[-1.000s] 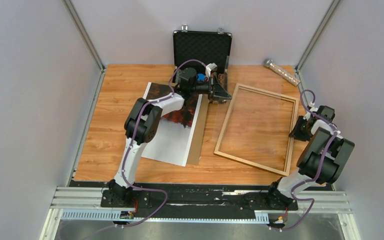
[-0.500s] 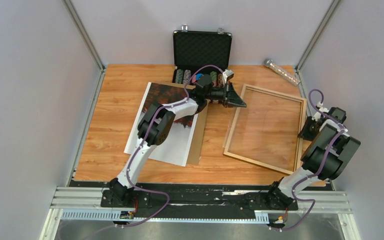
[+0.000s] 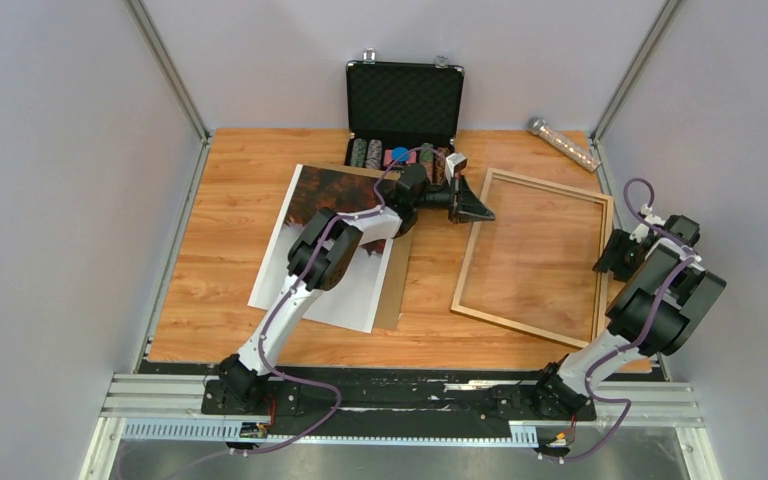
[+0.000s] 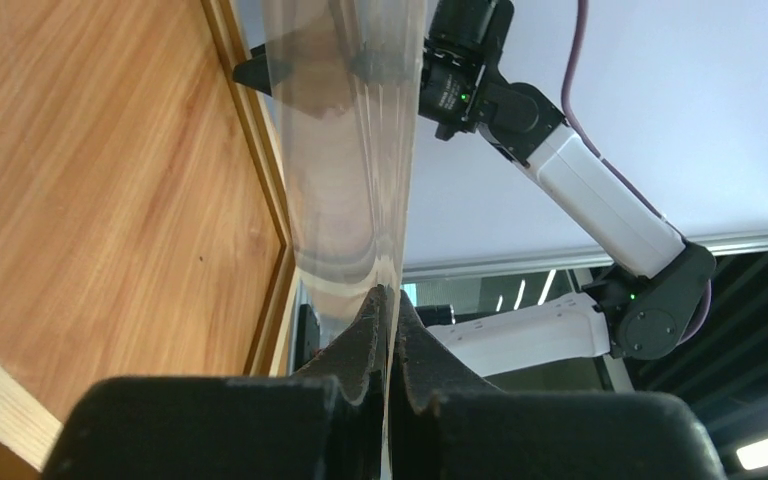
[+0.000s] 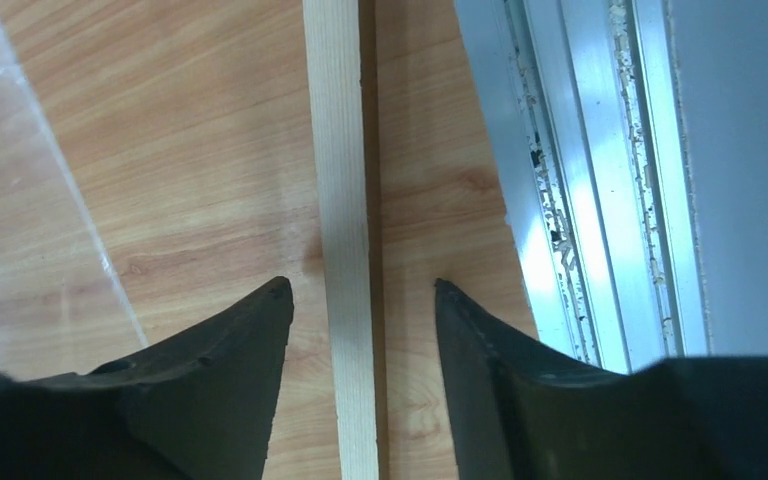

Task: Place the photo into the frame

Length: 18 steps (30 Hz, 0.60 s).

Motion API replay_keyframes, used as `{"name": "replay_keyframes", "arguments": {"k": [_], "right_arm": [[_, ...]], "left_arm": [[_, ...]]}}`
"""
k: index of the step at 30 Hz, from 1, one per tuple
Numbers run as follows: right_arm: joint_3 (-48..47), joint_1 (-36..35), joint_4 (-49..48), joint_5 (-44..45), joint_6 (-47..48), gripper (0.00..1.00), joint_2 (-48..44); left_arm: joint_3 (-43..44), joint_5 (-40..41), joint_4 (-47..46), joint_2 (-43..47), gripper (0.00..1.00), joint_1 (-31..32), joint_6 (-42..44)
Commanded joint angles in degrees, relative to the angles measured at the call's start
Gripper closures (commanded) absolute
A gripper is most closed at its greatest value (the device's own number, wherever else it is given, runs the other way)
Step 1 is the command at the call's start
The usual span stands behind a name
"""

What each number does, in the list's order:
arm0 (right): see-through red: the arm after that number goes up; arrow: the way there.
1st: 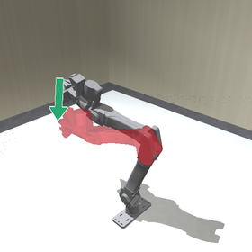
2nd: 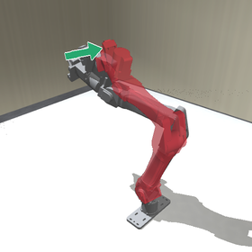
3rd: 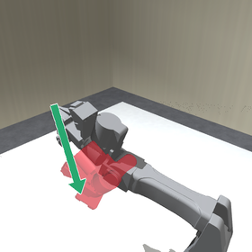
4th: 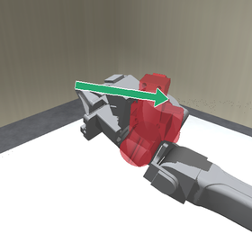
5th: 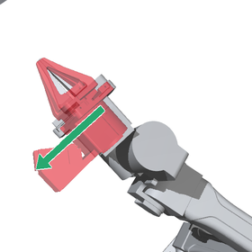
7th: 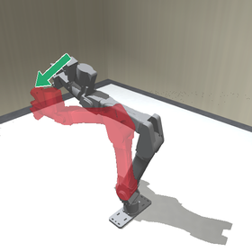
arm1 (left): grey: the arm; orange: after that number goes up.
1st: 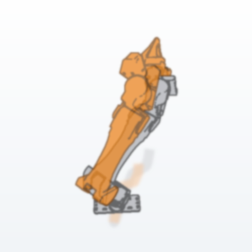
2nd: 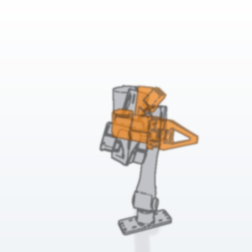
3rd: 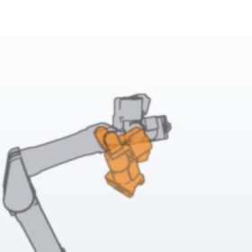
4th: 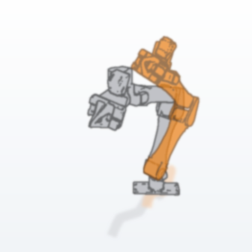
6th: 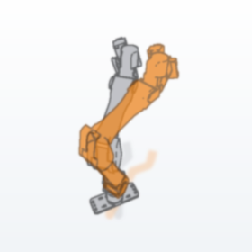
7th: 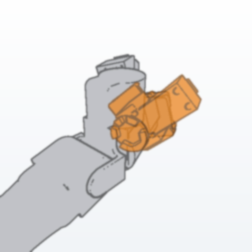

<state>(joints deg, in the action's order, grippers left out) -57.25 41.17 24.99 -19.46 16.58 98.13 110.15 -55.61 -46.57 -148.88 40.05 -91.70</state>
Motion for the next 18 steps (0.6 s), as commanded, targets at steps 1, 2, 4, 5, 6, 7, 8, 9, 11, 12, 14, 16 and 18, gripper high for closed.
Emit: {"name": "replay_keyframes", "arguments": {"k": [1, 2, 4, 5, 6, 7, 8, 9, 11, 12, 14, 16, 18], "right_arm": [[-1.7, 1.5, -0.6, -0.8, -0.5, 0.42, -2.6], [-1.6, 1.9, -0.4, -1.1, -0.5, 0.41, -3.2], [-1.5, 2.7, 0.0, -1.8, -0.5, 0.4, -3.9], [-1.6, 3.2, 0.3, -2.3, -0.6, 0.4, -4.3], [-1.7, 3.7, 0.5, -2.9, -0.7, 0.4, -4.6], [-1.8, 4.3, 0.9, -3.7, -0.8, 0.4, -4.9], [-1.9, 4.9, 1.2, -4.5, -1.0, 0.4, -5.1], [-2.0, 5.4, 1.6, -5.5, -1.1, 0.4, -5.3], [-2.2, 6.2, 2.5, -7.8, -1.6, 0.41, -5.7], [-2.2, 6.5, 3.1, -8.8, -1.6, 0.41, -6.0], [-2.2, 6.6, 4.0, -10.6, -1.8, 0.41, -6.3], [-2.2, 6.6, 4.7, -12.0, -2.0, 0.41, -6.5], [-2.4, 6.5, 5.2, -12.8, -2.2, 0.41, -6.5]], "left_arm": [[4.1, 1.9, -6.4, -1.7, 1.0, 0.8, -4.6], [4.2, 2.0, -6.7, -1.9, 1.0, 0.8, -5.0], [4.7, 2.5, -7.1, -2.3, 1.0, 1.0, -5.6], [5.0, 2.7, -7.2, -2.5, 1.0, 1.1, -5.8], [5.1, 2.7, -7.2, -2.6, 1.0, 1.2, -5.9], [5.3, 2.8, -7.2, -2.8, 1.0, 1.3, -6.0], [5.4, 2.9, -7.2, -2.9, 1.0, 1.4, -6.0], [5.6, 3.0, -7.3, -3.2, 1.0, 1.7, -6.1], [6.4, 2.8, -7.0, -3.7, 1.0, 2.0, -5.5], [7.0, 2.7, -6.4, -3.9, 1.0, 2.0, -5.1], [8.0, 2.5, -5.8, -4.6, 1.0, 2.2, -4.4], [9.1, 2.5, -5.4, -5.7, 1.0, 2.4, -4.3], [9.7, 2.7, -5.4, -6.4, 1.0, 2.8, -4.6]]}}
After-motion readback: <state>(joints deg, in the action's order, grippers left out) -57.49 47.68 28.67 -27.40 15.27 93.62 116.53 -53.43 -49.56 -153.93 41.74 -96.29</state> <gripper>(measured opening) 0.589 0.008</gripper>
